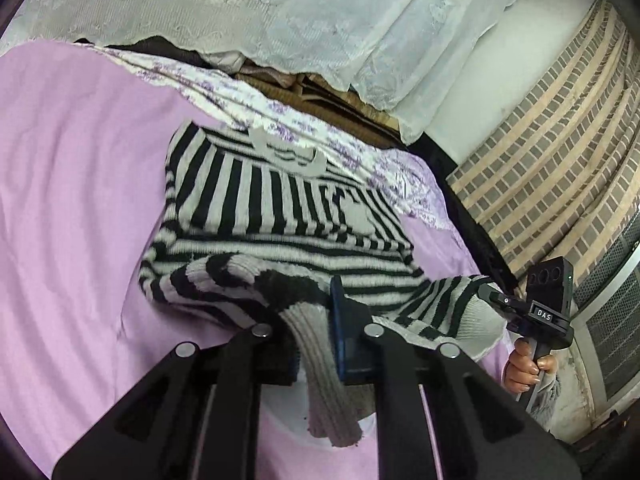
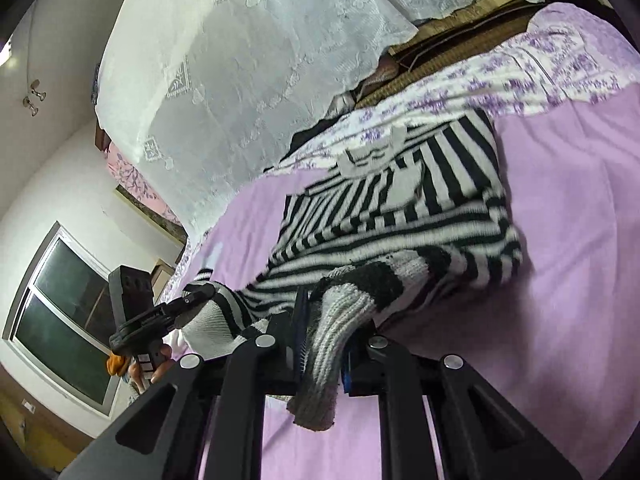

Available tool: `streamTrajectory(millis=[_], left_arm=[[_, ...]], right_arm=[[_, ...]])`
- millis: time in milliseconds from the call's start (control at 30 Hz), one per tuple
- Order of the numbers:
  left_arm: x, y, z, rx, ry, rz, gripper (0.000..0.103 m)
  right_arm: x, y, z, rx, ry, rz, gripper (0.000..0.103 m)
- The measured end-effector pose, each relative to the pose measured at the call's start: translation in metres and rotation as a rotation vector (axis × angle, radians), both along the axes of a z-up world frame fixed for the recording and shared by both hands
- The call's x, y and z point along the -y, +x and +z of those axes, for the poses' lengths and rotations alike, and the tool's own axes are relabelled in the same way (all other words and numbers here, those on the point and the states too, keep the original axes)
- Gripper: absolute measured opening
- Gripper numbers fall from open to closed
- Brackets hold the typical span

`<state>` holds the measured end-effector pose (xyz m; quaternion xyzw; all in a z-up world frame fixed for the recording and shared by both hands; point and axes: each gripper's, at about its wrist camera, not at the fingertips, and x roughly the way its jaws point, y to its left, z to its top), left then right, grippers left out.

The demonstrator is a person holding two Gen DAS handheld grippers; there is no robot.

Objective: Fold small clothes

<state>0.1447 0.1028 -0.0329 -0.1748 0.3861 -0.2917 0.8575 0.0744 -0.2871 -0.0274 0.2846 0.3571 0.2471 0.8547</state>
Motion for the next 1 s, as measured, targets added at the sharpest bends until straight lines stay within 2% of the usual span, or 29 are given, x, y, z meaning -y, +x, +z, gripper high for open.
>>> streamTrajectory(millis=[500,767,1000], left_arm=[[0.017,0.074,0.028,0.039,0.007,0.048,0.012],[0.025,0.122,0.03,0.042,0.011,0.063,0.012],[0.026,0.165,0.02,0.021,0.015,0.102,0.012]], right_arm=[[0.012,0.089,0.013,-0.018,0.038,-0.053,0.014],[0.019,0.143,0.011,-0.033,0.068,-0.087,0.014],[0.026,0.186,0.0,-0.055,0.073,-0.131,0.014]])
